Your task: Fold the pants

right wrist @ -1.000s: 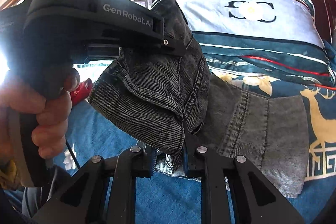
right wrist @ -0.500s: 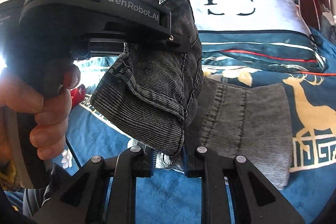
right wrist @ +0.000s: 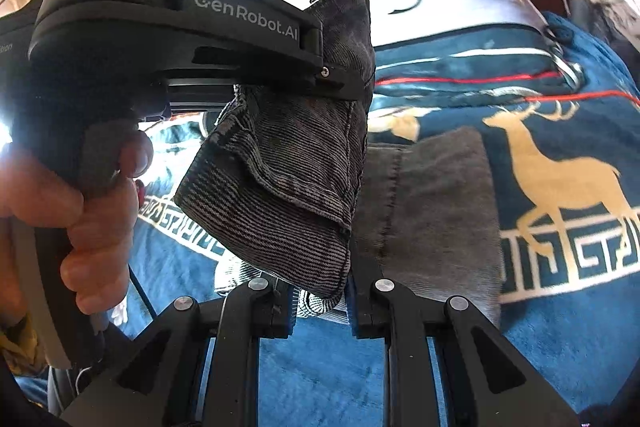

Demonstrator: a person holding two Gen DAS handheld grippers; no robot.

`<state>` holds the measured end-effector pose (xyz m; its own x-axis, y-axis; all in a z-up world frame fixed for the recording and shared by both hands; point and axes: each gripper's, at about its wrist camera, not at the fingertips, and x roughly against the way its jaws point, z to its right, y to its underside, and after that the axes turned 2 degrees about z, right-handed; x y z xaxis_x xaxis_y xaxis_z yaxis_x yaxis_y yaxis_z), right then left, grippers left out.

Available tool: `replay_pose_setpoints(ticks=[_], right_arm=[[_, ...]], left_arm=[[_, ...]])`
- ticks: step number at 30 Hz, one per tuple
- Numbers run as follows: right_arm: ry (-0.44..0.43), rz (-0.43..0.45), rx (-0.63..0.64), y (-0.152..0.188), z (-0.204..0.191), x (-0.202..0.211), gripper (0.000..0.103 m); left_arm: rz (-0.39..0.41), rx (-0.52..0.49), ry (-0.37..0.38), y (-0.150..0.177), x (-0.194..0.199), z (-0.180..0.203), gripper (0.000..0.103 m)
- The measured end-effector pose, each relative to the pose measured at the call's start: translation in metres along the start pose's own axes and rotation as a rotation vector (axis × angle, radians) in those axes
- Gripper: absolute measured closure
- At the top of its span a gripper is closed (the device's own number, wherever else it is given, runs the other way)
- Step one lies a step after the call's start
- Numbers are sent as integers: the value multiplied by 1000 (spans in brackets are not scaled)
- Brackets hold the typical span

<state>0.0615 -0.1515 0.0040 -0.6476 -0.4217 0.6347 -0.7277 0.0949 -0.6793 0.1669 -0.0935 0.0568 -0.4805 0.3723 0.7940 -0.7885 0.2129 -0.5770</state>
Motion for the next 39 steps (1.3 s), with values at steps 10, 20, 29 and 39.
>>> replay_pose_setpoints(ticks=[10,20,29,39], right_arm=[[-25,-47,-263,26,64,-4,86],[-86,-78,-425,40,99,-16,78],[-60,-76,-417,37,91,-11,72],[-43,-31,-493,20,103,2,55]], left_arm=[[-110,0,21,13,-69,37,90],[-153,75,105,12,-78,30,75],[-13,27,81,16,-7,-10,24],[-59,-225,-62,109,19,-56,24]])
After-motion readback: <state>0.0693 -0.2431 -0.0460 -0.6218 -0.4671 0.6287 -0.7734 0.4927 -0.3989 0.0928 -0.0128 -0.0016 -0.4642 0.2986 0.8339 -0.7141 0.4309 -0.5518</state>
